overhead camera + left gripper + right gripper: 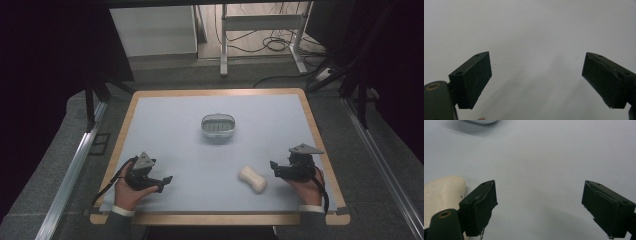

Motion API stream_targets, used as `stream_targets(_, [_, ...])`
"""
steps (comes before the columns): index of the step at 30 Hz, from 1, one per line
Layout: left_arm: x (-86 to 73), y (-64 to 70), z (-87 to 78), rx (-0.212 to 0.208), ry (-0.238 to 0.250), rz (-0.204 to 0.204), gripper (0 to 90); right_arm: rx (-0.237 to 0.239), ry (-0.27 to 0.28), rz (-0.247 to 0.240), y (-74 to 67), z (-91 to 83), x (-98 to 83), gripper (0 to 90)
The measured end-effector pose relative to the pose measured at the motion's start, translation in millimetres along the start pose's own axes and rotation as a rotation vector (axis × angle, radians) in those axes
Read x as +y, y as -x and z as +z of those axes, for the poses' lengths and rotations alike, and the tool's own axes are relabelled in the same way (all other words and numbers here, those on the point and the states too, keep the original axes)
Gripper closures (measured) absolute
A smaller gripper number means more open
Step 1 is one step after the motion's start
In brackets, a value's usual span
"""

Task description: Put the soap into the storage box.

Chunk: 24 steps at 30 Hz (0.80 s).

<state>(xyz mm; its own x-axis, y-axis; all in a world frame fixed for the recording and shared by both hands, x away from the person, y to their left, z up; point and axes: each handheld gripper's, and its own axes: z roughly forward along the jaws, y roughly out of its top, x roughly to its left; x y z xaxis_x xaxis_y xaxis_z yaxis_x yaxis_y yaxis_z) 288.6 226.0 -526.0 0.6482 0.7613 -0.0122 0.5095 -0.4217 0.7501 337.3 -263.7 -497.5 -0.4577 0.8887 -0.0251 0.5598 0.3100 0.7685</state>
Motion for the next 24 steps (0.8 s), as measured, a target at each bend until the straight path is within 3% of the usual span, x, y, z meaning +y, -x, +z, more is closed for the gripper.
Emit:
stream_targets(6, [0.0, -0.6, -1.2, 0.003, 0.004, -0.002, 9.5, -0.006, -0.005, -0.018, 0.1, -2.4, 1.1, 17.0])
stream_targets(24, [0.3, -1.7, -4.2, 0.006, 0.014, -0.003, 9.6, 0.021, -0.028, -0.025, 2.6, 1.1, 0.2, 17.9])
